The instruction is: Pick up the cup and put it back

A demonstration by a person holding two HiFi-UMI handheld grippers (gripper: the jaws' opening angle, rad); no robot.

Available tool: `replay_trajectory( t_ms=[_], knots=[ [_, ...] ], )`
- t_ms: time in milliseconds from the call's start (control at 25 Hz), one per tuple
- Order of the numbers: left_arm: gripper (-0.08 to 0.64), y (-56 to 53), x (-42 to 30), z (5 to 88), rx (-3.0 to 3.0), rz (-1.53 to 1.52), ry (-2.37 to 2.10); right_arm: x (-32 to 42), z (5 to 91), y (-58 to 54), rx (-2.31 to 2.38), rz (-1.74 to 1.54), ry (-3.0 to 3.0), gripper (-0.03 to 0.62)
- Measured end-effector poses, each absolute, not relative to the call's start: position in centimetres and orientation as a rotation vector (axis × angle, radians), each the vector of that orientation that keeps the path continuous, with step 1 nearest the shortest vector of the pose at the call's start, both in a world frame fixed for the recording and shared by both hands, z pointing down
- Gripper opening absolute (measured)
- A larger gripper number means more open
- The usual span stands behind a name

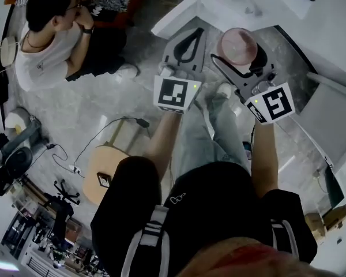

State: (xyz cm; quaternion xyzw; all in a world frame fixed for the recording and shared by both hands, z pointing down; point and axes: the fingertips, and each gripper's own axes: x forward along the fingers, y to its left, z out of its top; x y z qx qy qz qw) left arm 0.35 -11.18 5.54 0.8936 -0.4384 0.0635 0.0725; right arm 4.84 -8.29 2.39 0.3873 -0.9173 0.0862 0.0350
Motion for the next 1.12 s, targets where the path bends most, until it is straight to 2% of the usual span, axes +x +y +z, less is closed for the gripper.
replay_trajectory(
  t_ms=[440,760,1120],
  knots=[
    [0.014,-10.9,1.3,25.1,2.686,0.241,-1.263,4.2,22.7,-8.9,1.121,0.301,-2.834,0.385],
    [0.014,-13.0,0.6,35.0,2.651,0.206,-1.288,4.5,33.8,-10.1,1.160,0.312,-2.831,0.385],
    [0.014,-15.0,3.3,46.0,2.744,0.186,-1.185,6.6,45.4,-11.9,1.168,0.232,-2.817,0.385]
  ],
)
